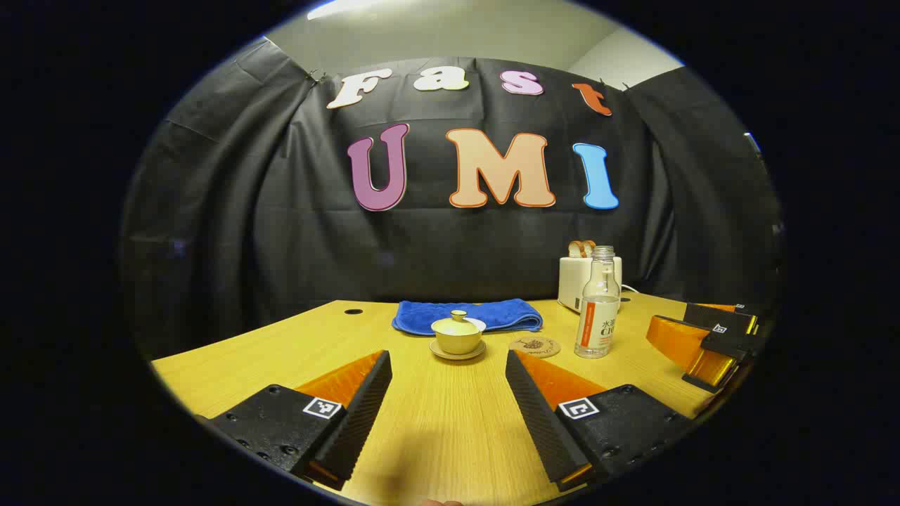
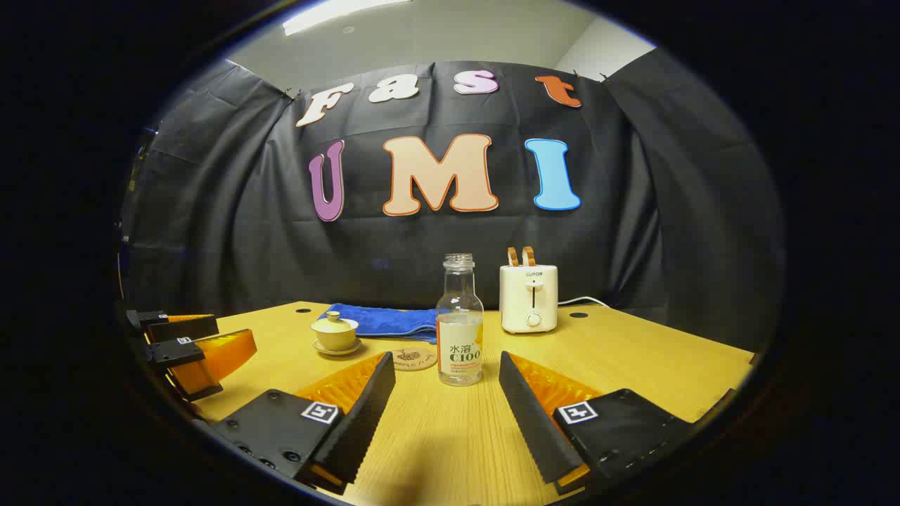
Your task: Open the teacup lid with one hand, grasp the water bottle and pour water into the teacup with the other hand; after pouring, place the water bottle on the coaster and then close the teacup lid.
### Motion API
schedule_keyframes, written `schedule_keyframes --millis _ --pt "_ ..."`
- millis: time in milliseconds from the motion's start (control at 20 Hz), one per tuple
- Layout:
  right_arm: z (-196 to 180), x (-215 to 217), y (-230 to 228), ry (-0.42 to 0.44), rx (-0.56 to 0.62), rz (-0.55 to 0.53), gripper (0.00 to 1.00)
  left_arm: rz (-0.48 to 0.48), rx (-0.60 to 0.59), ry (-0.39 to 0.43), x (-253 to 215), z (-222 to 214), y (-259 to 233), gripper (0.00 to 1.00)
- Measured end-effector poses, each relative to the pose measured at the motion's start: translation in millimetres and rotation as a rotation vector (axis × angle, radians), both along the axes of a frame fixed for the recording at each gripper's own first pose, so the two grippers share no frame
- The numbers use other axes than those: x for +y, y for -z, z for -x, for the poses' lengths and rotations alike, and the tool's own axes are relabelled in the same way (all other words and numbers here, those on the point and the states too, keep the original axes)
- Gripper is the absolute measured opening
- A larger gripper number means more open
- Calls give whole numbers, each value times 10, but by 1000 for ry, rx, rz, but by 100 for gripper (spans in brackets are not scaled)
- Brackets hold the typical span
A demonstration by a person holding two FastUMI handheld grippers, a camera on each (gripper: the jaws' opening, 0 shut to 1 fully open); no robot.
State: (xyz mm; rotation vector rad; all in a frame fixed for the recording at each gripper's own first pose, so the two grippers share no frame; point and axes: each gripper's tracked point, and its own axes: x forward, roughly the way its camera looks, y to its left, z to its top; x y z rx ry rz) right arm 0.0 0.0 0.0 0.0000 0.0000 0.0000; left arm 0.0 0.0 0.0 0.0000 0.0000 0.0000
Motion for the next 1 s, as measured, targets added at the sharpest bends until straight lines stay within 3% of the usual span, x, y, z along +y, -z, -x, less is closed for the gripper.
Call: schedule_keyframes --millis 1000 --pt "10 -14 1 -2 0 1 95 1 0 19 -11 7 4 96"
